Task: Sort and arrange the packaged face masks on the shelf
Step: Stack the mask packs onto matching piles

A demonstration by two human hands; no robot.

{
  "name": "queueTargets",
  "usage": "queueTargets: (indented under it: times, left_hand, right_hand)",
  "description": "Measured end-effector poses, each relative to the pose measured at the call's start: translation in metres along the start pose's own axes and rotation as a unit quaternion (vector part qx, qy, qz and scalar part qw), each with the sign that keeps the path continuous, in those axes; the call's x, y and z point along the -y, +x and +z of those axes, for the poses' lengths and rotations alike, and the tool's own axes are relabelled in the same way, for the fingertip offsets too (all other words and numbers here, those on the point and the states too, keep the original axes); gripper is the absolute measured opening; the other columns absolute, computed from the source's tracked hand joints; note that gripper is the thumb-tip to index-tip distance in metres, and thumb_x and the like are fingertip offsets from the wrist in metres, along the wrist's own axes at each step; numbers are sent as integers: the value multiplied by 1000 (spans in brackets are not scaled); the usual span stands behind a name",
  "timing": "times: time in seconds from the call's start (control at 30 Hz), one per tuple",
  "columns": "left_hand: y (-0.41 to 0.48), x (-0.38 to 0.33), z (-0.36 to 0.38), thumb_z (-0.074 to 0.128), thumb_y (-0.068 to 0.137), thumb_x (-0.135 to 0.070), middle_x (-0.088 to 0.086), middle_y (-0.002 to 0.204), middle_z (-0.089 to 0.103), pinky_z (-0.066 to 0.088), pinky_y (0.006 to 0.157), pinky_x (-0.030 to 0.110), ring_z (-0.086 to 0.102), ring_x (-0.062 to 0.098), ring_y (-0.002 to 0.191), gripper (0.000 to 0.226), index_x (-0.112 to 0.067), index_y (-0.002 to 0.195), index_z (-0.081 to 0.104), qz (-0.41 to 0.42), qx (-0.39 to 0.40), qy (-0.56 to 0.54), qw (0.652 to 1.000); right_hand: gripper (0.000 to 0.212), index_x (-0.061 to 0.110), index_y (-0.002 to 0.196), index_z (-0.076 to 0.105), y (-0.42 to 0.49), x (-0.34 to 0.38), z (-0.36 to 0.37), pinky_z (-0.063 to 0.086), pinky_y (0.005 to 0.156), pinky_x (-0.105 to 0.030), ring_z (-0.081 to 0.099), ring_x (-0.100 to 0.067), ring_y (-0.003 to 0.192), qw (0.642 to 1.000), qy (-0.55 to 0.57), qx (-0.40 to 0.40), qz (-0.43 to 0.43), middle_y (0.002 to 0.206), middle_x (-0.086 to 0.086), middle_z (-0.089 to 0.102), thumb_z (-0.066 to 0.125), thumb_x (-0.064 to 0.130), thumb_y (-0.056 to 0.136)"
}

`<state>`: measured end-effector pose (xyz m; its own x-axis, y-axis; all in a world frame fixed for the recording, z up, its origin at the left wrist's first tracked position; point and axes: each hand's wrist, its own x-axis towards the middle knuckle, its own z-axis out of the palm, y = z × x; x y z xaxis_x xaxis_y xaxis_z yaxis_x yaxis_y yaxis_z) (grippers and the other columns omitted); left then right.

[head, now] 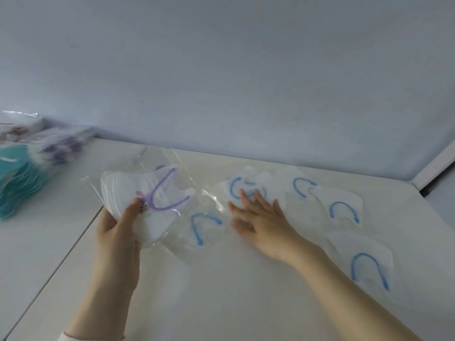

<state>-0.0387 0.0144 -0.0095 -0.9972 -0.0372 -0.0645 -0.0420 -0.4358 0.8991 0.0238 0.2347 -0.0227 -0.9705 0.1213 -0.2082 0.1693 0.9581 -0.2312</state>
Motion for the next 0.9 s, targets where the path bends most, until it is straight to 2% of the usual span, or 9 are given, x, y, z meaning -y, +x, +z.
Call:
queueTargets:
  times: [0.13, 0.23, 0.37, 0.47, 0.53, 0.63, 0.73, 0.8, 0.9]
  left_hand:
    - [-1, 4, 9, 52, 92, -6, -12, 66, 70, 50, 54, 12, 65, 0, 60, 13, -16, 94, 60, -10, 14, -1, 1000]
    - [-1, 6, 13, 50, 93, -6, -12, 69, 70, 51, 56, 12, 65, 1, 64, 15, -18, 96, 60, -14, 30, 7, 999]
    - [-1, 7, 15, 49, 94, -7, -13, 70, 71, 51, 55, 13, 65, 0, 64, 17, -20, 95, 60, -26, 37, 6, 999]
    - [1, 6, 21, 49, 94, -6, -12, 70, 71, 52, 56, 13, 66, 0, 64, 17, -20, 95, 60, -34, 35, 4, 999]
    - [2, 5, 25, 50, 94, -6, -12, 71, 71, 52, 58, 14, 66, 1, 65, 17, -19, 96, 61, -34, 33, 0, 999]
    - [-1, -1, 31, 51, 93, -7, -11, 71, 71, 52, 59, 14, 66, 2, 67, 16, -18, 95, 61, -25, 45, -9, 999]
    - [-2, -10, 27, 51, 93, -6, -12, 69, 70, 52, 61, 15, 66, 1, 66, 16, -19, 91, 61, -4, 39, -11, 999]
    - [-1, -17, 22, 51, 93, -6, -11, 69, 70, 52, 67, 17, 66, 2, 67, 16, -19, 91, 60, 9, 27, -17, 999]
    - [-1, -29, 18, 51, 93, -4, -11, 70, 70, 52, 76, 19, 65, 3, 70, 17, -19, 92, 61, 29, 20, -33, 999]
  right_hand:
    - [44, 42, 144, 21, -22, 14, 2, -23, 110, -36, -24, -3, 136, 991, 101, -2, -89, 153, 25, -2, 26, 38, 101]
    - [46, 37, 146, 21, -10, -16, -11, -12, 114, -32, -12, -8, 143, 991, 96, -95, 2, 157, 14, 0, 29, 37, 100]
    - [52, 37, 147, 15, -15, -44, -5, 1, 117, -36, 0, -24, 145, 988, -8, -52, 144, 159, 6, -1, 25, 50, 98]
    - [61, 31, 149, 12, -26, -35, 2, 0, 117, -38, 2, -31, 143, 978, -54, -97, 177, 158, -6, 2, 18, 58, 94]
    - [79, 31, 149, 10, -29, -19, 6, -8, 115, -34, -6, -28, 144, 985, -32, -132, 107, 158, -5, -2, 0, 66, 79]
    - [93, 37, 148, 12, -25, -2, 17, -11, 114, -36, -10, -26, 145, 995, -8, -97, 33, 158, 1, -5, -11, 66, 62]
    - [89, 26, 147, 25, -22, 17, 22, 12, 115, -52, 5, -42, 142, 985, -75, -138, 65, 156, -17, 12, -10, 69, 77]
    - [75, 21, 141, 39, -25, 46, 23, 25, 109, -56, 20, -45, 139, 979, -77, -186, -10, 151, -19, 28, -1, 61, 92]
    - [56, 25, 146, 29, -32, 102, 45, -14, 113, -46, -10, -29, 144, 965, 10, -74, -251, 158, -6, 6, 24, 50, 95]
